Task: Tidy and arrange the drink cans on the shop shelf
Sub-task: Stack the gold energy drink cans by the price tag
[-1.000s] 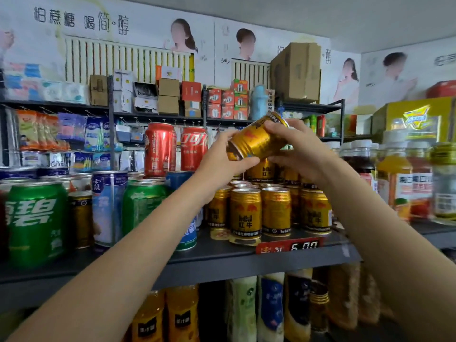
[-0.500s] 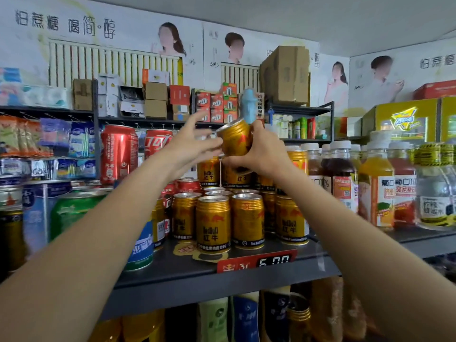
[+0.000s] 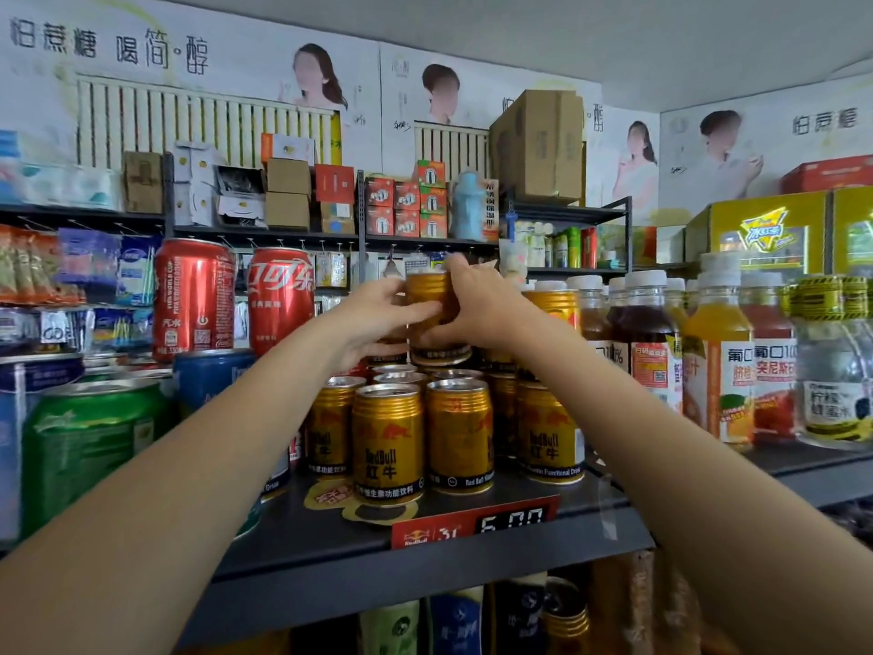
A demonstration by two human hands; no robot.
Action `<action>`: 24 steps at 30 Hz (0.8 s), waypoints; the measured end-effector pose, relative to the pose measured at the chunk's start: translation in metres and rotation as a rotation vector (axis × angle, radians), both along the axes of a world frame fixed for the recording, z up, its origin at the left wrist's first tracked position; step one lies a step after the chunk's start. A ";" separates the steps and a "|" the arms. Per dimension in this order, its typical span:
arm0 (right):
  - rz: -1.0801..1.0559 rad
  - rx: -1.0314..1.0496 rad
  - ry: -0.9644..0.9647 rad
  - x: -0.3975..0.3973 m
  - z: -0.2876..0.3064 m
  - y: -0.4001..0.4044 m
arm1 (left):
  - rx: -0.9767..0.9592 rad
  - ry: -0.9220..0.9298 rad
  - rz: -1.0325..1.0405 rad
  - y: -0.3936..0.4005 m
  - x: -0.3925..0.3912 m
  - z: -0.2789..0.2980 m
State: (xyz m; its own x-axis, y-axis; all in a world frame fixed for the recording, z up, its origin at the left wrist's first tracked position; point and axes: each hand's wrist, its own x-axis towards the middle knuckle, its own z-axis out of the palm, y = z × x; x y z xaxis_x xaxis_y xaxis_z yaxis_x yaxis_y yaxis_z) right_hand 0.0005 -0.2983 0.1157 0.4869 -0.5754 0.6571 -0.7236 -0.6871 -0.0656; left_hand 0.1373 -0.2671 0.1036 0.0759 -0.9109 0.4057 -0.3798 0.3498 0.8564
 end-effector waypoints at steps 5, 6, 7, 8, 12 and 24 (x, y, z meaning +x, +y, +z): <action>-0.101 -0.118 0.276 -0.004 0.014 0.003 | 0.065 -0.016 -0.010 -0.013 0.001 -0.010; -0.125 -0.157 0.296 -0.004 0.014 0.003 | 0.067 -0.018 -0.010 -0.015 -0.002 -0.009; -0.152 -0.189 0.319 -0.004 0.015 0.002 | 0.071 -0.035 -0.002 -0.017 -0.004 -0.008; -0.183 -0.217 0.346 -0.005 0.016 0.001 | 0.071 -0.057 0.012 -0.019 -0.006 -0.008; -0.271 -0.279 0.413 -0.007 0.015 -0.002 | 0.059 -0.131 0.056 -0.023 -0.014 -0.009; 0.023 -0.213 0.172 -0.024 -0.013 0.023 | -0.196 -0.532 0.331 0.012 -0.011 -0.019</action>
